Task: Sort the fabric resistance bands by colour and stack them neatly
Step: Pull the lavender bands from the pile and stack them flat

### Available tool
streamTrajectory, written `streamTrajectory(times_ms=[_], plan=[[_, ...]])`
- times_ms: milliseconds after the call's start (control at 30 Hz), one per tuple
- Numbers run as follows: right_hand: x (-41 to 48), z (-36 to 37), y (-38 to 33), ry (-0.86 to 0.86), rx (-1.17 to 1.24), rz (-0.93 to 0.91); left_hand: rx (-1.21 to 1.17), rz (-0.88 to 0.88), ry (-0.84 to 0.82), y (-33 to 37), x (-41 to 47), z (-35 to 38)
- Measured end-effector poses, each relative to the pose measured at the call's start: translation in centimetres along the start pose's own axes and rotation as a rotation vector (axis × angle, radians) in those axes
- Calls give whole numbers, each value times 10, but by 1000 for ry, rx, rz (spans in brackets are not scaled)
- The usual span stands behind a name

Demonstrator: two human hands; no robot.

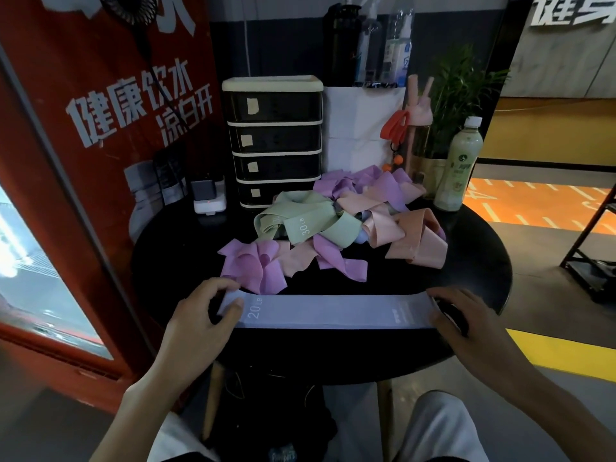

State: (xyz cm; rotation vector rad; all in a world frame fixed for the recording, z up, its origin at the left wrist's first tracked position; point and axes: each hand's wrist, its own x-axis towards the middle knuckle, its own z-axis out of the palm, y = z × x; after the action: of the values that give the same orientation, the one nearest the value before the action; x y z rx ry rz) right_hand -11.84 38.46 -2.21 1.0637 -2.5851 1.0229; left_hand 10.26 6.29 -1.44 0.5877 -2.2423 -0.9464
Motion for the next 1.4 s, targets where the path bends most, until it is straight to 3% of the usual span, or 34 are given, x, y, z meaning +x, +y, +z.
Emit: streamTrajectory(times_ms=[500,833,1000,1133,1267,1400], plan=[[2,0,1,0,59,29,158,50,-34,-5,2,4],[3,-9,4,-75,95,-75,123,69,-43,-1,0,4],[4,-11,3,-99,109,-76,349,314,55,32,8,16],[9,-13,3,-126,91,-55,134,404,-144,70,25,51],[13,-18,1,-179,67,-74,198,415,-342,79,39,85],[34,-25,-10,-141,40,-67,205,414,-387,72,38,97]])
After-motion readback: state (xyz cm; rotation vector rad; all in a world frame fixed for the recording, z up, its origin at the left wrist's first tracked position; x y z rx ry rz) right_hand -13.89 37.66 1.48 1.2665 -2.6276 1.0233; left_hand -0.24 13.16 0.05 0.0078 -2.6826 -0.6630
